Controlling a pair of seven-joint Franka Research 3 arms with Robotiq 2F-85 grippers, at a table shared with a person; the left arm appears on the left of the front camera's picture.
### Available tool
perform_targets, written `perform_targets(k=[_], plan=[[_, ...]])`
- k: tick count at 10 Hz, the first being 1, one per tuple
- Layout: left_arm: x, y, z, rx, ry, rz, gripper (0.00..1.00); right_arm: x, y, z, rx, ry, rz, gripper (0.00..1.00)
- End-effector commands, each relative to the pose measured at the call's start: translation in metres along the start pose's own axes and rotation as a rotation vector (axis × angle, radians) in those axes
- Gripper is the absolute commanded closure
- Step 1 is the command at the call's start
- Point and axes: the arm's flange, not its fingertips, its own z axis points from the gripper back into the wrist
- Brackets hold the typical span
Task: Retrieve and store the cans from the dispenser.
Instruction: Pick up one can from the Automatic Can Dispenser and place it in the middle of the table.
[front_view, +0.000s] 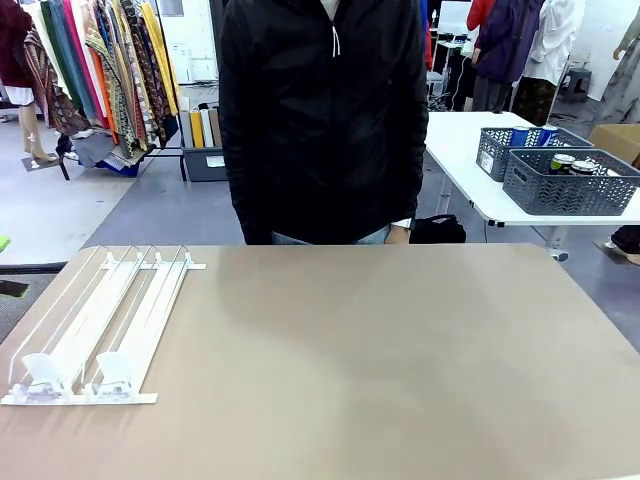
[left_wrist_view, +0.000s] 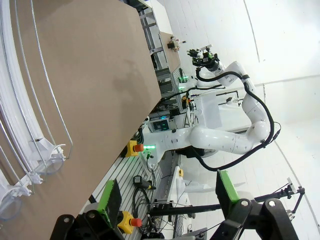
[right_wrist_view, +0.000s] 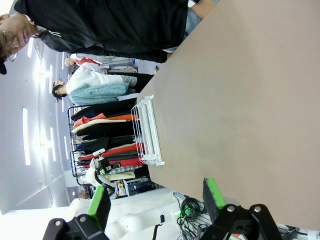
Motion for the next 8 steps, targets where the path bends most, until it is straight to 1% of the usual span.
perform_targets(k=[1, 8], plan=[[-0.0016, -0.0022, 0.0008, -0.014, -0.003, -0.005, 0.00, -0.0002, 0.0026, 0.0013, 0.004, 0.006, 0.015, 0.00], [-0.0016, -0.0022, 0.0008, -0.014, -0.003, -0.005, 0.00, -0.0002, 0.0026, 0.0013, 0.004, 0.006, 0.015, 0.00]])
